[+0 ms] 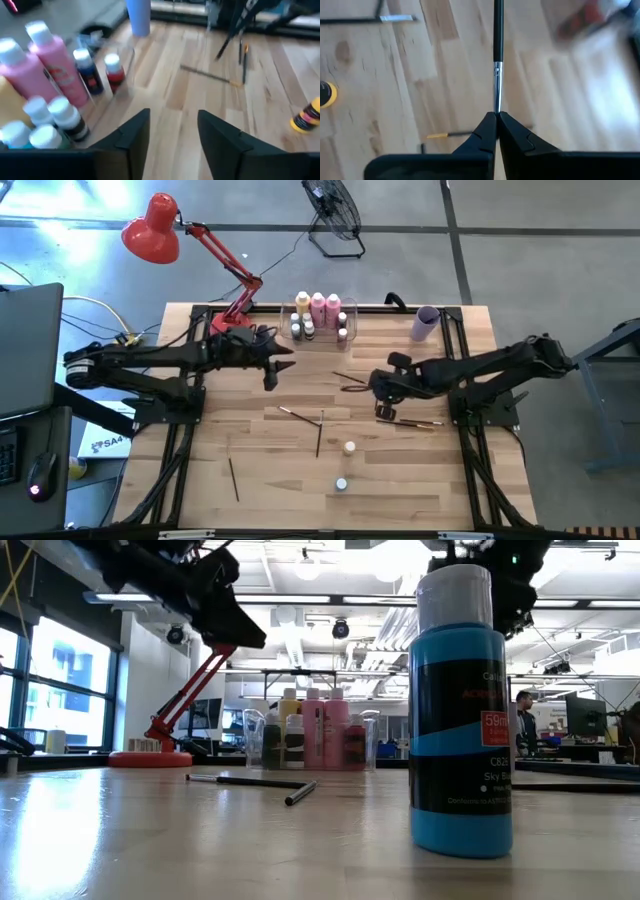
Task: Pick & Place Paint Supplies
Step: Put the black paint brush into the violet cup
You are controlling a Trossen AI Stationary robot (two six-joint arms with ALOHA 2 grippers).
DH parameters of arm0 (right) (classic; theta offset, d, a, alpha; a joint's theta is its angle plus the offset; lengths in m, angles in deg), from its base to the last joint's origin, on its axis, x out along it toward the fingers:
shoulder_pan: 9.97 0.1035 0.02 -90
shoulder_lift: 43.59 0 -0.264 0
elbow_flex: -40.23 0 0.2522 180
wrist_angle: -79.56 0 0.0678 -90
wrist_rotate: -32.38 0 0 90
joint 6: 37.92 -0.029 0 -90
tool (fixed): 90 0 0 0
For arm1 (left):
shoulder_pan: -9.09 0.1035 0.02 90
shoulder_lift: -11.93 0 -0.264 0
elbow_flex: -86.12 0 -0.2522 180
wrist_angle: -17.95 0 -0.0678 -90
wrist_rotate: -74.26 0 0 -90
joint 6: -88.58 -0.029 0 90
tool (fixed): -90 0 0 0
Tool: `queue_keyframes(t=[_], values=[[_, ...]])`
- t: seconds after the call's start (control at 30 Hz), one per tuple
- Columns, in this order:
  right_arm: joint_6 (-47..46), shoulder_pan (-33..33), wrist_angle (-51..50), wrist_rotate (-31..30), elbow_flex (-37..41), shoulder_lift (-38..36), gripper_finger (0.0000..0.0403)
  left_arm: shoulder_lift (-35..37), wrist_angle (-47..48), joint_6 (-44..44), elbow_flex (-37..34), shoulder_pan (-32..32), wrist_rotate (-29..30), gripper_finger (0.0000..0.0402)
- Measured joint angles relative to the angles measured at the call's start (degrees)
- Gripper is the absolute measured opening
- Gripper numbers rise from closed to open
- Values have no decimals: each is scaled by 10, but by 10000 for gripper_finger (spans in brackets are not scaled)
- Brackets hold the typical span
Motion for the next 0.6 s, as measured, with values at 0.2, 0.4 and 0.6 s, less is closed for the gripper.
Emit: queue_keyframes(t=[0.2,0.4,0.6], values=[[89,28,1,-72,-26,0,4,-43,119,8,81,0,-72,181],[151,55,8,-143,-26,8,4,-97,144,63,152,0,-203,185],[206,94,26,-209,-26,58,4,-133,183,116,215,0,-261,185]])
